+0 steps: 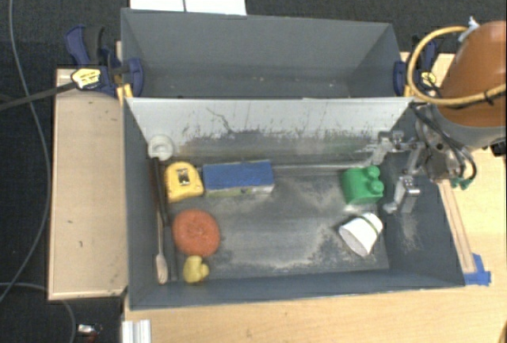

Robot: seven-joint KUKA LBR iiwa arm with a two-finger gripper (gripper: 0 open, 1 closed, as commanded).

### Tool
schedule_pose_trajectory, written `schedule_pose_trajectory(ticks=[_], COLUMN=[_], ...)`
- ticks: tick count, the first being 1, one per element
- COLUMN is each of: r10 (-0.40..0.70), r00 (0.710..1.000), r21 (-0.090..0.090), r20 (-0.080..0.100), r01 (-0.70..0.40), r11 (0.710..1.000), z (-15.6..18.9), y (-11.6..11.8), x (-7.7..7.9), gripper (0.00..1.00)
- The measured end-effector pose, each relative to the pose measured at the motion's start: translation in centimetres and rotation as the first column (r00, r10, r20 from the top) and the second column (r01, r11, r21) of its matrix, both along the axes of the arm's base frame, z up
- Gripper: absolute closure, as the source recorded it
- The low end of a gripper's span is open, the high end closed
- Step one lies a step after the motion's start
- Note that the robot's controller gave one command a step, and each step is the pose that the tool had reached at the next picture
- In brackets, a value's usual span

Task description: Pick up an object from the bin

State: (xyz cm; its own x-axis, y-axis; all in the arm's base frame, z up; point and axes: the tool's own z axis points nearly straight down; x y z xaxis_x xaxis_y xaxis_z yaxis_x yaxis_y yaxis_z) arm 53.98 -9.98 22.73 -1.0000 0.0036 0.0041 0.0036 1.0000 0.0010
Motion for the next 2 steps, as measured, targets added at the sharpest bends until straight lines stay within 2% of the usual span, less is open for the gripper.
schedule_pose_trajectory(ticks=[1, 2], r10=[0.003, -0.036], r00=[1.0, 0.999], r21=[-0.001, -0.002], r20=[0.008, 0.013], r01=[-0.003, 0.036], r11=[1.0, 0.999], z=[0.4, -5.8], y=[0.0, -0.9], x=[0.2, -3.2], gripper=[0.0, 0.0])
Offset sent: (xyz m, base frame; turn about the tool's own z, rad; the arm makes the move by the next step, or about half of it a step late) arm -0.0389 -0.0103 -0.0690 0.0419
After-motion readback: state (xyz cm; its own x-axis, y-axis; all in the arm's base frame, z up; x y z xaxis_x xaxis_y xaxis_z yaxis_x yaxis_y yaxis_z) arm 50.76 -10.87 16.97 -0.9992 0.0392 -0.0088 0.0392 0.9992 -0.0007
